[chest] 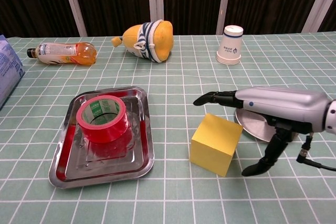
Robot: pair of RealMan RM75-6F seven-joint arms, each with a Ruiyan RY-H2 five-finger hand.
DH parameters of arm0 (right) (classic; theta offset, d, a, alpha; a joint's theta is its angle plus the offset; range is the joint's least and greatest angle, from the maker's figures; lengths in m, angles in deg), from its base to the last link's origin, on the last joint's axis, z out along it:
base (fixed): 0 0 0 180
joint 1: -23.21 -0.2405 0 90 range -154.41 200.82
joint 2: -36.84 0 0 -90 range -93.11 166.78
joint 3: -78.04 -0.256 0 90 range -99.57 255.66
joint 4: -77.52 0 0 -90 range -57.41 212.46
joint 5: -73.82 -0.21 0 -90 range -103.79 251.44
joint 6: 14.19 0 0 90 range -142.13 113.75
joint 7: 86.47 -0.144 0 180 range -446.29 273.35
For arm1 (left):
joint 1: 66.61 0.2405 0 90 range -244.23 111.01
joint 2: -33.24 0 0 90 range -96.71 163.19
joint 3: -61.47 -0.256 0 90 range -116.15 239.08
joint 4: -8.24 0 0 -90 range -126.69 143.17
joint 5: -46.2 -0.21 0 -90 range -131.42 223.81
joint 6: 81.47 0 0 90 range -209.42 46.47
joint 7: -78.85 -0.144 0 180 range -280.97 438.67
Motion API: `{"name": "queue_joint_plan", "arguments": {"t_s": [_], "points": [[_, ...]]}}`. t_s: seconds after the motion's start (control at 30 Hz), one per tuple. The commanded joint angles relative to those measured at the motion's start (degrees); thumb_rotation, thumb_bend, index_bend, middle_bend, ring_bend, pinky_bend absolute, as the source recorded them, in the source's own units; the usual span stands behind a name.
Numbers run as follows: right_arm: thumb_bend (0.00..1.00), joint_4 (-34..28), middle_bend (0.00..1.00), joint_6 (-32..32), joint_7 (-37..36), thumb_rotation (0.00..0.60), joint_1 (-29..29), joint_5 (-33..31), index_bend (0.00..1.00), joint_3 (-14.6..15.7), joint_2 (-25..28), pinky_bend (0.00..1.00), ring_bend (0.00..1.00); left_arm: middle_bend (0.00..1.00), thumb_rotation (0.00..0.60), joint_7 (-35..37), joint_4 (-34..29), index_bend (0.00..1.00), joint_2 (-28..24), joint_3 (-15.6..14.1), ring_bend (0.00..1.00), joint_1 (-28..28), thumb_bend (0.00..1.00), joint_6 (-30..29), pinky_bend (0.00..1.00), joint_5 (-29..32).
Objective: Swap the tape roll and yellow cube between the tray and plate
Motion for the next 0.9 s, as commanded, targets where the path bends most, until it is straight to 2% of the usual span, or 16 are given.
{"name": "queue_joint_plan", "arguments": {"t_s": [0.03,0.17,0.3,0.53,0.63,0.77,0.9], "points": [[0.0,1.13,0.06,0.46,0.78,0.6,-1.09,-0.96,0.06,-0.24,-1.45,0.0,0.09,0.01,0.6,-0.15,-0.01,0.18,-0.14,0.34,0.0,0.4,0.0,-0.02,0.08,0.23],[0.0,2.68,0.15,0.12,1.68,0.6,-2.12,-1.79,0.1,-0.37,-3.0,0.03,0.21,0.01,0.6,0.32,-0.09,0.18,-0.89,0.42,0.0,1.07,0.0,-0.22,0.08,-0.07],[0.04,4.31,0.22,-1.17,3.09,0.6,-2.51,-1.89,0.18,0.01,-4.51,0.17,0.34,0.01,0.6,1.21,-0.09,0.18,-1.64,0.61,0.0,1.74,0.0,-0.66,0.08,-0.35],[0.22,6.91,0.27,-3.66,5.13,0.6,-2.36,-1.32,0.26,1.26,-6.31,0.35,0.43,0.02,0.6,2.96,0.09,0.19,-2.34,0.91,0.0,2.58,0.0,-1.51,0.08,-1.16],[0.29,7.1,0.3,-5.27,4.61,0.6,-2.18,-0.5,0.29,1.42,-6.5,0.39,0.48,0.02,0.6,3.57,0.08,0.19,-2.55,1.15,0.0,2.89,0.0,-1.69,0.08,-1.25],[0.33,6.37,0.3,-7.96,3.7,0.6,-1.74,0.82,0.3,1.28,-5.41,0.42,0.5,0.02,0.6,4.18,0.11,0.19,-2.96,1.39,0.0,3.29,0.0,-1.9,0.08,-1.48],[0.33,4.88,0.3,-10.07,2.79,0.6,-1.31,0.73,0.31,0.36,-2.61,0.42,0.5,0.02,0.6,4.22,0.03,0.19,-2.55,1.75,0.0,3.26,0.0,-1.49,0.08,-1.76]]}}
